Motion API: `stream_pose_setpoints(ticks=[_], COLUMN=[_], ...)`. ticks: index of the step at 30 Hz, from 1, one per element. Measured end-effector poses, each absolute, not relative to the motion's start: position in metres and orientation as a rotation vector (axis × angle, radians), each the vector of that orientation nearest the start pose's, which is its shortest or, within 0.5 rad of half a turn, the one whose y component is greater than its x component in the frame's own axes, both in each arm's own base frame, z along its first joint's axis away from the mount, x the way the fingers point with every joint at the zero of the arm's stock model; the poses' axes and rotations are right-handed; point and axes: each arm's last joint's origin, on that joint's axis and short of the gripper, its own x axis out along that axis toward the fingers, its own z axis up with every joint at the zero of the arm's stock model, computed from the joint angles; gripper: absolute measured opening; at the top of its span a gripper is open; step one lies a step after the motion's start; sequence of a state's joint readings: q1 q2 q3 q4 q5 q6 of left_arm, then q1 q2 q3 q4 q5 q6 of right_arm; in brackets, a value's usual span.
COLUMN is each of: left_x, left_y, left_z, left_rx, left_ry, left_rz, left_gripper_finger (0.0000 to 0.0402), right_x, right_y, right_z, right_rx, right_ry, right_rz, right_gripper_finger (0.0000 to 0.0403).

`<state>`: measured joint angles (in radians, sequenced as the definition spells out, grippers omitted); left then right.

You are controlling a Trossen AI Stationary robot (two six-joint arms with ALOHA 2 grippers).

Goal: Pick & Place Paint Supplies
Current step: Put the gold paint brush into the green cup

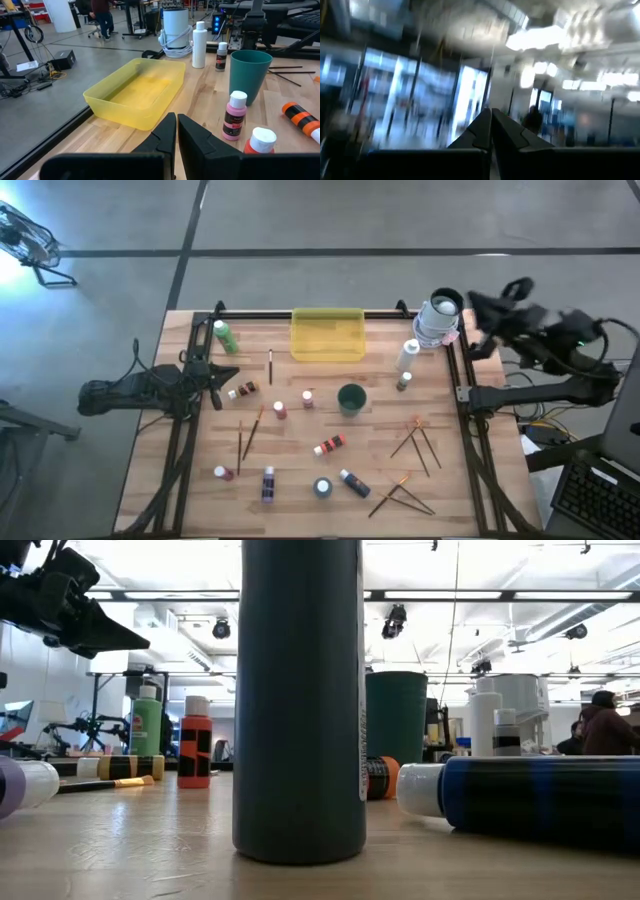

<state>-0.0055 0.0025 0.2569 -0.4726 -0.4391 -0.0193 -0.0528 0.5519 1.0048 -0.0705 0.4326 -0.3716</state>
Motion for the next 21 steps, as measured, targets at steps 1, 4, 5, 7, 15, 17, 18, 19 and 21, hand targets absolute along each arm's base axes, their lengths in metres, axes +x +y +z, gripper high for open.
stream_pose_setpoints(ticks=[1, 4, 5, 7, 15, 17, 18, 19, 21], left_x=[0.07, 0.07, 0.07, 0.07, 0.07, 0.07, 0.07, 0.07, 0.07], left_y=[0.012, 0.012, 0.012, 0.012, 0.012, 0.012, 0.012, 0.012, 0.012], left_z=[0.203, 0.203, 0.203, 0.203, 0.203, 0.203, 0.204, 0.203, 0.204], left_rx=[0.03, 0.03, 0.03, 0.03, 0.03, 0.03, 0.03, 0.03, 0.03], left_ry=[0.211, 0.211, 0.211, 0.211, 0.211, 0.211, 0.21, 0.211, 0.21], left_rz=[0.434, 0.434, 0.434, 0.434, 0.434, 0.434, 0.434, 0.434, 0.434], left_gripper_finger=[0.0023, 0.0023, 0.0023, 0.0023, 0.0023, 0.0023, 0.0023, 0.0023, 0.0023], right_x=[0.079, 0.089, 0.092, 0.096, 0.098, 0.098, 0.099, 0.1, 0.104], right_y=[-0.017, -0.017, -0.018, -0.018, -0.018, -0.018, -0.018, -0.018, -0.017], right_z=[0.438, 0.438, 0.439, 0.442, 0.44, 0.436, 0.434, 0.432, 0.428], right_rx=[-0.27, -0.233, -0.225, -0.182, 0.02, 0.094, 0.128, 0.154, 0.178], right_ry=[-0.197, 0.016, 0.066, 0.138, 0.488, 0.578, 0.623, 0.661, 0.745], right_rz=[-0.532, -0.507, -0.508, -0.514, -0.547, -0.579, -0.595, -0.605, -0.595], right_gripper_finger=[0.0008, 0.0008, 0.0008, 0.0008, 0.0008, 0.0008, 0.0009, 0.0009, 0.0013])
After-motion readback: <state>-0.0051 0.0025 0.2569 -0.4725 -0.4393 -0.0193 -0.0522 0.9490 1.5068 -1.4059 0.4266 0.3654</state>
